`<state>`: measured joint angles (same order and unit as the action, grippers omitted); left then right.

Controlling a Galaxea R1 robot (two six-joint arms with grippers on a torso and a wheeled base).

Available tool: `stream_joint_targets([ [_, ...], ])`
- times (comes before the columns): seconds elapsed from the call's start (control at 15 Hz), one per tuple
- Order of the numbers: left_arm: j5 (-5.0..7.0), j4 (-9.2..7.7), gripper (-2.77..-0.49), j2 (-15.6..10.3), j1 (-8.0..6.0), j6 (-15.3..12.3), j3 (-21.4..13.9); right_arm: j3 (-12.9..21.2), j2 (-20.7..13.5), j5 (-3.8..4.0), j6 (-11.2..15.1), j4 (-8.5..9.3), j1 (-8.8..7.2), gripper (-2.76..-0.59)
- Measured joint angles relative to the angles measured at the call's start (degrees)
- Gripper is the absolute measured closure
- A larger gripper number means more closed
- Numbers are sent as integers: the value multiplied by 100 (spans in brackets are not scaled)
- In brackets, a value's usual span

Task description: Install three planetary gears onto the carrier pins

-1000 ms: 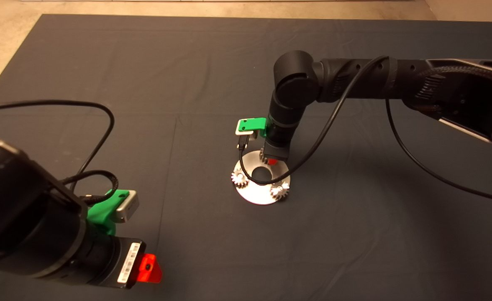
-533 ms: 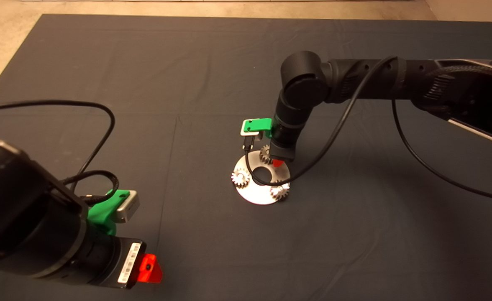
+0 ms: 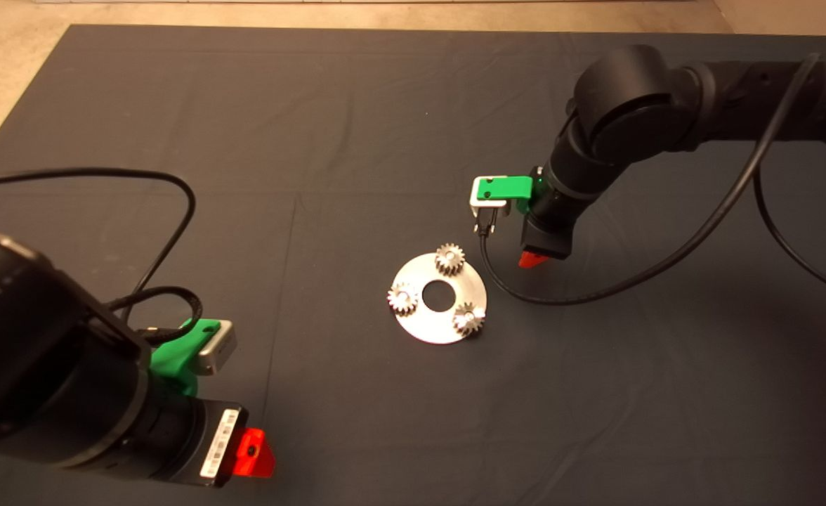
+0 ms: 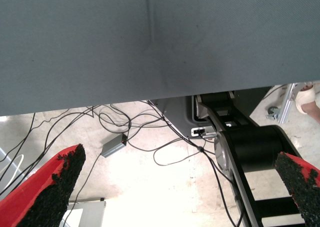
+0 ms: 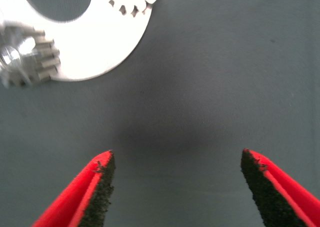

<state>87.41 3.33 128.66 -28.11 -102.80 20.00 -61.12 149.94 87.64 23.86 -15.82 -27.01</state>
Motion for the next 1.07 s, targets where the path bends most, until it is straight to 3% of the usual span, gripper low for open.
stream_joint_targets([
  [0.13,5,-5,-276,58,0,84,-2,336,-357,-51,959,93,-117,-189],
  [0.27,2,-6,-276,119,0,248,-2,871,-930,-1,2083,415,-152,-203],
  [0.4,2,-5,-276,141,0,457,-2,1585,-1403,39,3237,681,-154,-206],
  [0.53,2,-7,-276,135,0,579,-2,2385,-1763,18,4345,848,-158,-214],
  [0.67,5,-9,-276,133,0,675,-2,3135,-2114,-1,5225,1172,-160,-215],
  [0.8,2,-9,-276,137,-2,735,-2,3515,-2346,23,5629,1652,-160,-215],
  [0.87,2,-9,-276,136,-2,755,-2,3577,-2387,26,5696,1803,-160,-228],
  [1.07,7,-13,-276,130,-2,777,1,3622,-2439,17,5795,1980,-193,-233],
])
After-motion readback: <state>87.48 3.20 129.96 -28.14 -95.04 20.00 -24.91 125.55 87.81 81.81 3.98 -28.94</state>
